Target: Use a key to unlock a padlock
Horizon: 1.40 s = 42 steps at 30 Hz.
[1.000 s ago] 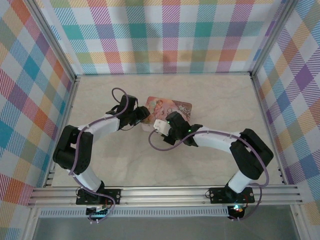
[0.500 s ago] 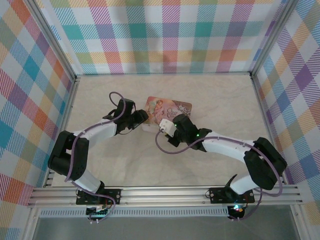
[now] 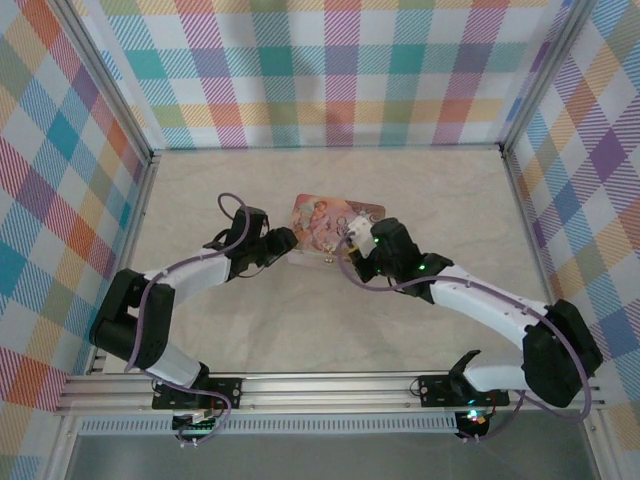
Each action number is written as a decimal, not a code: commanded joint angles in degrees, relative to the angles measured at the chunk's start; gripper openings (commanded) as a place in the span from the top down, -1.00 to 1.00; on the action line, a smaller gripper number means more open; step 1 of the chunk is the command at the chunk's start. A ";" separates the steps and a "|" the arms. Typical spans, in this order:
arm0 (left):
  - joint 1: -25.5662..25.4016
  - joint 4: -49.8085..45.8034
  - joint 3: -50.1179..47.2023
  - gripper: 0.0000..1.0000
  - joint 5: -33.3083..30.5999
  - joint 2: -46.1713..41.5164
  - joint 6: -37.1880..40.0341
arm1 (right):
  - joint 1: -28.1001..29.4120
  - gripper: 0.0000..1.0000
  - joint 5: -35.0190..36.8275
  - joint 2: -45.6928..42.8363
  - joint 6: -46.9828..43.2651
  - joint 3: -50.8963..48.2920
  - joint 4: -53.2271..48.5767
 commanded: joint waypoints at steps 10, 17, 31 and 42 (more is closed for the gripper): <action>-0.27 -8.22 -2.67 -0.43 -6.14 -9.68 3.28 | -19.36 1.00 0.03 0.73 20.54 4.81 -13.84; -0.22 -9.70 -1.65 -1.00 -8.66 -10.13 4.76 | -26.07 1.00 -2.96 7.00 22.98 6.53 -14.30; 0.19 -15.68 2.34 -1.00 -16.51 -13.51 10.26 | -33.85 1.00 -10.00 20.13 26.23 10.64 -13.83; 0.48 -16.15 1.89 -1.00 -15.81 -13.73 10.04 | -35.34 0.90 -11.27 25.17 27.61 12.78 -14.60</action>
